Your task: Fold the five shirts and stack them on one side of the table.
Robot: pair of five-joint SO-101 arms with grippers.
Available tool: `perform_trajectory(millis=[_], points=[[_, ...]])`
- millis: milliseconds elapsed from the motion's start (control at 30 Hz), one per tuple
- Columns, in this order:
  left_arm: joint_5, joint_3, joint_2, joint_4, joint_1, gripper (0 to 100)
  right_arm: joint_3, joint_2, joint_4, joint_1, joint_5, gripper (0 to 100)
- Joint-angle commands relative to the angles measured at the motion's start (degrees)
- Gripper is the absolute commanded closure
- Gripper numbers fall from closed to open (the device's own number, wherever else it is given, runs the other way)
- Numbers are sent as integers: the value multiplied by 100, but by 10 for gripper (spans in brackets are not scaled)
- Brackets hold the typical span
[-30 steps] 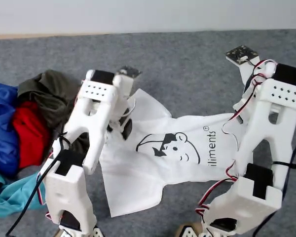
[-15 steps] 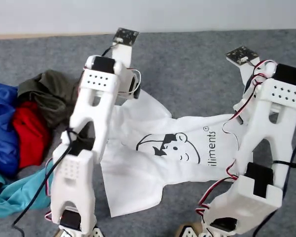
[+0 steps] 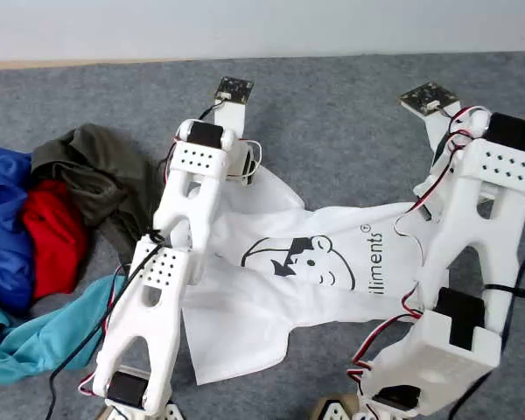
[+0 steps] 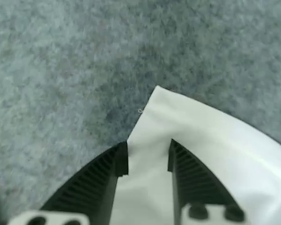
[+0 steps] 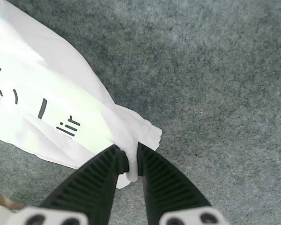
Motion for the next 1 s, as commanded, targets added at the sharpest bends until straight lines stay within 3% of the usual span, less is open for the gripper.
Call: perform_trajectory(millis=[0, 233, 433, 633, 967], points=[[9, -321, -18, 290, 26, 857, -26, -22, 13, 66, 44, 989], [-527, -136, 26, 985, 123, 880, -26, -22, 13, 57, 44, 989], [-844, -4, -18, 993, 158, 991, -26, -22, 13, 57, 44, 989], [-844, -110, -88, 1020, 123, 998, -26, -22, 13, 66, 44, 989], [-791, -611, -1697, 1029, 132, 998, -62, -154, 48, 84, 53, 989]])
